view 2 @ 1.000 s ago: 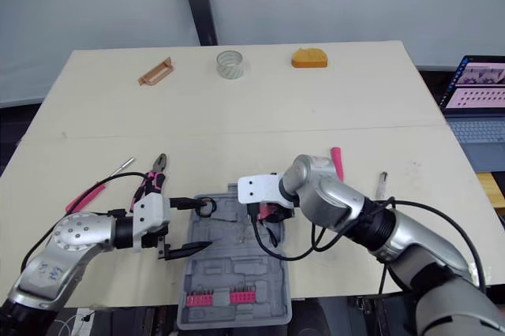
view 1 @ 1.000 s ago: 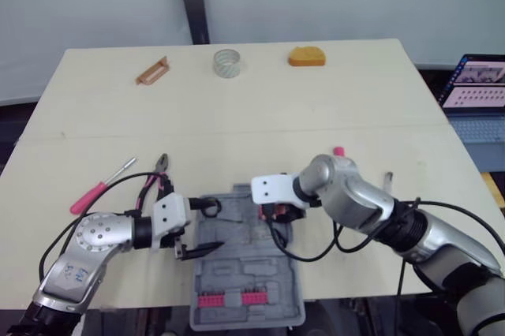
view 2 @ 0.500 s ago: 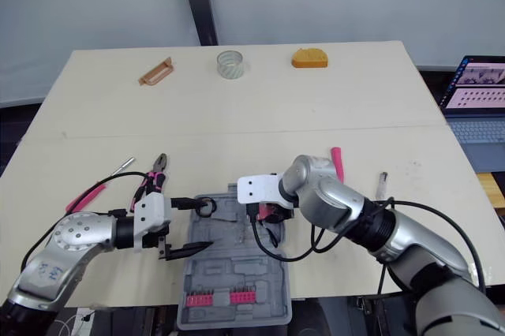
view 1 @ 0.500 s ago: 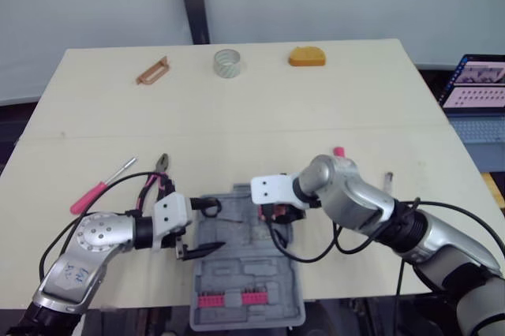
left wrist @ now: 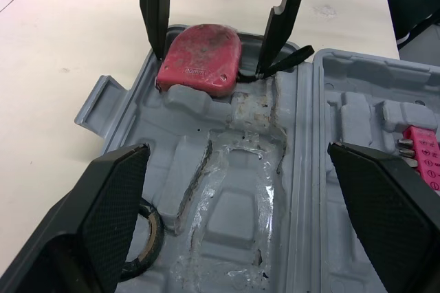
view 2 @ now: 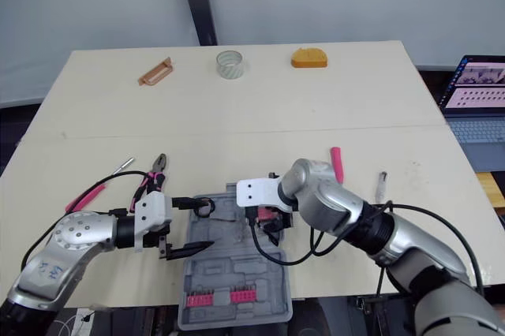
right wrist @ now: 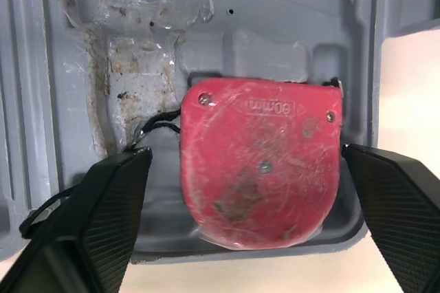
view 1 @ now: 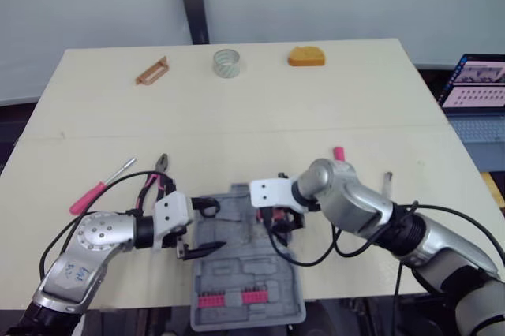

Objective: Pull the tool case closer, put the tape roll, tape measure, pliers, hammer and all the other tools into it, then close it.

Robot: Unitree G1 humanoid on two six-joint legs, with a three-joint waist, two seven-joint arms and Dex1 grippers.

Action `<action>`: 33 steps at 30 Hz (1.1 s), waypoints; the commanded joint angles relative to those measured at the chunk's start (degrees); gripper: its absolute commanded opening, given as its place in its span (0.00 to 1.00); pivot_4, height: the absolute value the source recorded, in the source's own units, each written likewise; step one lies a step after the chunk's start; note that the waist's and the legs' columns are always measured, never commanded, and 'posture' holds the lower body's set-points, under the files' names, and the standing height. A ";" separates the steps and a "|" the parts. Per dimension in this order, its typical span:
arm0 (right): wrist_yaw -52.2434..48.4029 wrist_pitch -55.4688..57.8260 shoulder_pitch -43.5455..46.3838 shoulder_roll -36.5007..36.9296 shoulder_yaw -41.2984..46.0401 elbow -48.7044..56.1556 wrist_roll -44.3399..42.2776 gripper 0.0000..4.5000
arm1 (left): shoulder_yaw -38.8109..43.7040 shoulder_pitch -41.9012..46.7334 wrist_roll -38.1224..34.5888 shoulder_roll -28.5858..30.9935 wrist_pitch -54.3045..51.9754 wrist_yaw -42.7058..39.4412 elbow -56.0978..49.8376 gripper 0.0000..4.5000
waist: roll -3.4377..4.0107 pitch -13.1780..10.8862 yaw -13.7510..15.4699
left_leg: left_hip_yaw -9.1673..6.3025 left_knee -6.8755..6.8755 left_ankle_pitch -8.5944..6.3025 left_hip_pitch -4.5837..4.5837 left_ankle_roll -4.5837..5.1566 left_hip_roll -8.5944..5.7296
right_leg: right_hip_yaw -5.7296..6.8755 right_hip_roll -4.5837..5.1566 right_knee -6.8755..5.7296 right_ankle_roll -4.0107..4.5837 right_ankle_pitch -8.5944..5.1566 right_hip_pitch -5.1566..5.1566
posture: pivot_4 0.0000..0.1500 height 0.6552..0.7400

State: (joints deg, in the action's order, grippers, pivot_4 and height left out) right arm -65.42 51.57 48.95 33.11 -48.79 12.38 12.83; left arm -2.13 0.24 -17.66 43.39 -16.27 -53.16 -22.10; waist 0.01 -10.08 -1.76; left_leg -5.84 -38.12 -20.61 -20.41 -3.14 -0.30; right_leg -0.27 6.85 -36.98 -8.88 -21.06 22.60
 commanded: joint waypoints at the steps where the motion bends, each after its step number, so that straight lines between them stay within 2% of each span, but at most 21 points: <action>1: -0.30 -0.29 0.55 0.22 1.89 2.45 -0.31 0.99 | 1.11 0.37 -1.04 -0.22 -0.04 0.23 -2.48 1.00 | 0.00 0.00 0.01 | 0.00 0.00 0.00 0.00 0.00 0.00 | 0.00 0.00 0.00 0.00 0.00 0.00 | 1.00 1.00; 9: -2.41 1.20 1.75 2.11 4.64 6.09 -2.26 0.99 | 1.00 0.79 -1.35 -0.32 -0.88 0.31 -3.03 1.00 | 0.00 0.00 0.03 | 0.00 0.01 0.00 0.00 0.00 0.00 | 0.00 0.00 0.01 0.00 0.00 0.00 | 1.00 1.00; 13: -2.04 3.43 -1.71 -0.29 16.85 9.91 -11.51 0.99 | 1.19 0.98 -1.59 -0.46 -1.54 0.56 -3.48 1.00 | 0.00 0.00 0.09 | 0.00 0.01 0.00 0.00 0.00 0.00 | 0.00 0.00 0.02 0.00 0.00 -0.01 | 1.00 1.00; 16: 1.34 -2.55 -7.27 -3.33 26.26 9.73 -16.71 0.99 | 1.41 0.86 -1.68 -0.58 -1.93 0.85 -3.72 1.00 | -0.02 0.01 0.11 | -0.03 0.04 0.00 0.01 0.00 0.02 | 0.03 0.00 0.00 0.00 0.00 -0.03 | 1.00 1.00; 17: 2.87 -7.59 -9.85 -4.39 29.59 9.84 -18.04 0.99 | 1.47 0.87 -1.70 -0.60 -2.07 0.89 -3.73 1.00 | -0.02 0.01 0.11 | -0.03 0.04 0.00 0.01 0.00 0.02 | 0.04 0.00 0.01 0.00 0.00 -0.04 | 1.00 1.00; 19: 2.93 -11.52 -12.72 -3.23 31.14 9.75 -18.72 0.99 | 1.55 0.95 -1.72 -0.61 -2.24 0.87 -3.73 1.00 | -0.02 0.01 0.20 | -0.01 0.04 0.00 0.01 0.00 0.01 | 0.03 0.01 -0.02 -0.01 0.01 -0.06 | 1.00 1.00; 20: 2.51 -12.35 -13.58 -2.23 31.01 9.49 -18.84 0.88 | 1.58 1.00 -1.73 -0.62 -2.35 0.86 -3.76 1.00 | -0.02 0.01 0.18 | 0.00 0.01 0.00 0.00 0.00 -0.03 | 0.02 0.04 0.00 -0.02 0.01 -0.06 | 1.00 1.00; 22: 1.67 -12.05 -14.09 -0.72 29.95 8.54 -19.24 0.74 | 1.60 1.17 -1.75 -0.66 -2.59 0.89 -3.83 1.00 | -0.02 0.01 0.15 | 0.02 0.00 0.00 0.01 0.00 -0.03 | 0.01 0.04 0.01 -0.02 0.01 -0.08 | 1.00 1.00; 28: 1.23 -13.65 -15.56 -0.08 29.58 5.82 -22.45 0.74 | 1.60 1.40 -1.79 -0.71 -3.04 0.88 -4.11 1.00 | -0.02 0.01 -0.01 | 0.01 0.05 0.00 0.04 0.00 0.03 | 0.02 -0.02 0.00 -0.02 0.01 -0.06 | 1.00 1.00; 31: 2.57 -15.57 -16.38 -0.19 29.16 4.39 -21.66 0.56 | 1.76 1.36 -1.73 -0.66 -3.11 0.87 -4.12 1.00 | -0.02 0.01 0.08 | 0.01 0.03 0.00 0.03 0.00 0.01 | 0.02 -0.01 0.01 -0.02 0.01 -0.07 | 1.00 1.00; 33: 3.09 -16.35 -16.45 -0.30 28.74 3.69 -21.27 0.56 | 1.92 1.42 -1.76 -0.57 -3.19 0.81 -4.08 1.00 | -0.02 0.01 0.10 | 0.01 0.01 0.00 0.03 0.00 0.01 | 0.01 0.00 0.03 -0.02 0.01 -0.07 | 1.00 1.00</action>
State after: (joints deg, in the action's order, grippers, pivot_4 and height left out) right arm -62.97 36.70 32.33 32.95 -20.01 15.24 -8.36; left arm -1.30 1.68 -18.21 42.86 -19.56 -52.52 -24.06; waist -0.01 -10.07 -1.66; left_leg -5.83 -38.11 -20.61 -20.38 -3.14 -0.30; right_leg -0.25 6.85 -36.95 -8.90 -21.05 22.52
